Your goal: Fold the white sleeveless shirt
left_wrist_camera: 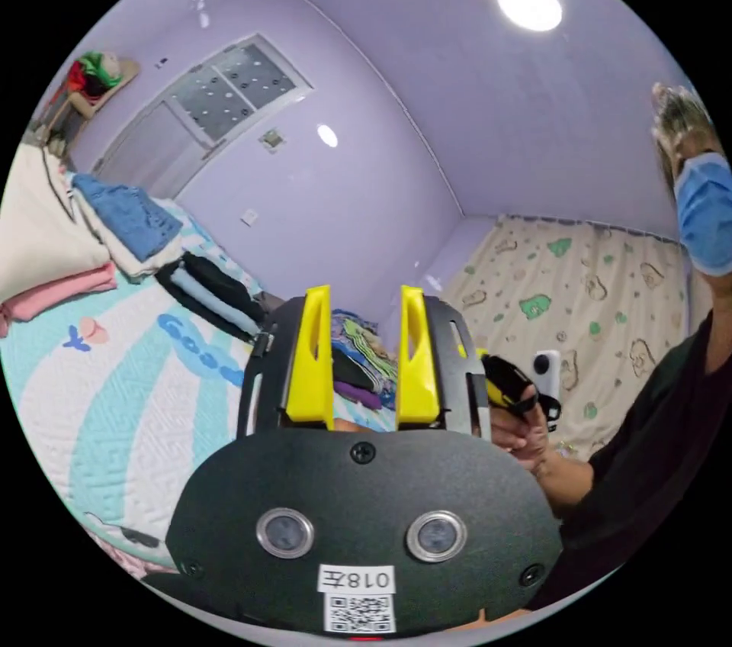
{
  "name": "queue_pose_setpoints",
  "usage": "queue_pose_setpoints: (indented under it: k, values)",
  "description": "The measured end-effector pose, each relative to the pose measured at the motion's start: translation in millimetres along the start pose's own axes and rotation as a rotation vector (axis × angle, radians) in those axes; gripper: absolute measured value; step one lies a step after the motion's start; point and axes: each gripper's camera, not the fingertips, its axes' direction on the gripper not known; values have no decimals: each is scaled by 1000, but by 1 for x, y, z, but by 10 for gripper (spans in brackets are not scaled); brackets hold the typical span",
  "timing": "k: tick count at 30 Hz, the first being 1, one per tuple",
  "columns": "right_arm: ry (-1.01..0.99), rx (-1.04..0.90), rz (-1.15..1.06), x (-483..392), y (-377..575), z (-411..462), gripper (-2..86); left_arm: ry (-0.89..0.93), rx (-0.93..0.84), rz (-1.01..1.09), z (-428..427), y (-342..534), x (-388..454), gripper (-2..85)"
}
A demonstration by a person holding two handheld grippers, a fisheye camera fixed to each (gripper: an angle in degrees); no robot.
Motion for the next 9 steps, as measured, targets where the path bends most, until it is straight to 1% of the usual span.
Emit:
queue_pose_setpoints:
  k: [1,2,3,5,6,7,8,9]
  values:
    - [5,-28,-31,3,-17,31,-4,-49,10,-35,-4,2,-31,30]
    - [6,-57,-69,7,-33,64,-4,-63,23,-56,-7,4,-46,10]
    - [6,-73,-87,8,-41,81,-3,-74,49,-106,-12,11,-75,3]
    - [6,-133,-144,19,-64,156,-3,-86,64,-163,-19,23,-113,-4]
    - [4,-146,-144,23,-68,176,-2,-114,71,-212,-23,30,-135,-6]
    - [-5,-165,-133,33,-75,215,-1,-134,80,-252,-27,33,-153,-8]
    - [-15,-182,-121,44,-81,255,0,-144,82,-261,-28,32,-160,-8]
    - [-14,-194,-113,49,-84,275,1,-180,76,-254,-31,29,-170,-8]
